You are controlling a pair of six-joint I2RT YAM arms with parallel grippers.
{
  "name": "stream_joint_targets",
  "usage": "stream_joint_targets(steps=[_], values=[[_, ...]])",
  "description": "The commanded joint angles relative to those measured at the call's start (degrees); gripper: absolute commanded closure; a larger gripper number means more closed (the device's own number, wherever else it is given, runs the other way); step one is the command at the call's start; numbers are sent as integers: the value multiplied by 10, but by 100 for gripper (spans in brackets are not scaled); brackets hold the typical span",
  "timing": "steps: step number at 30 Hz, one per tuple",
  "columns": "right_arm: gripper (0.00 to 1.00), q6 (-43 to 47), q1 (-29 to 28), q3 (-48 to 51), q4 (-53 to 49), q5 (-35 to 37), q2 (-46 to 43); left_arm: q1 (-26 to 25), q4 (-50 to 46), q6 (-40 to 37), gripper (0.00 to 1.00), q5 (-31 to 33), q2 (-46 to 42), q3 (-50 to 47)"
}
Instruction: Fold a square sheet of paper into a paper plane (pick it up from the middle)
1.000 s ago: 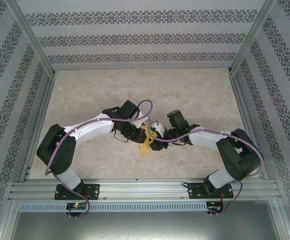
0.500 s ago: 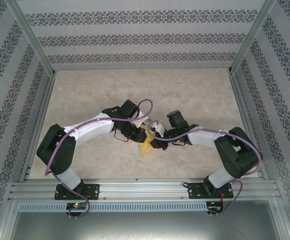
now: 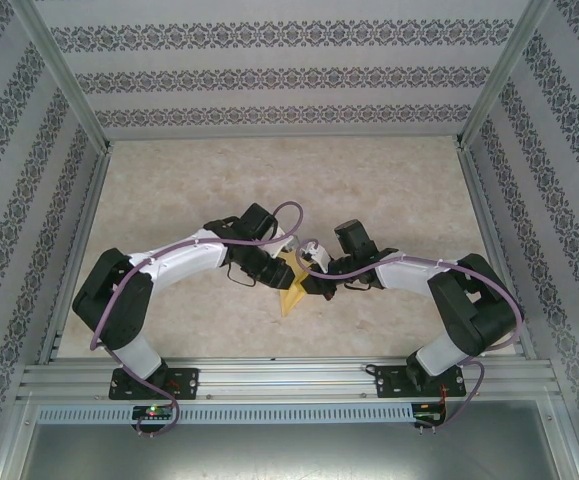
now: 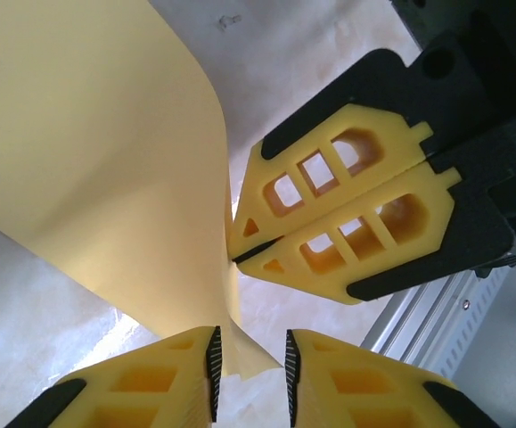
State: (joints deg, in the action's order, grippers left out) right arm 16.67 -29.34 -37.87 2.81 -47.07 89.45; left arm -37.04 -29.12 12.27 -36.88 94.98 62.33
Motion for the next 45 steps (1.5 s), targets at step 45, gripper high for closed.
stream_joint_targets(steps=[45], values=[[100,-12,13,-11,8,-17,17,-33,89,58,91,49,-13,-58]])
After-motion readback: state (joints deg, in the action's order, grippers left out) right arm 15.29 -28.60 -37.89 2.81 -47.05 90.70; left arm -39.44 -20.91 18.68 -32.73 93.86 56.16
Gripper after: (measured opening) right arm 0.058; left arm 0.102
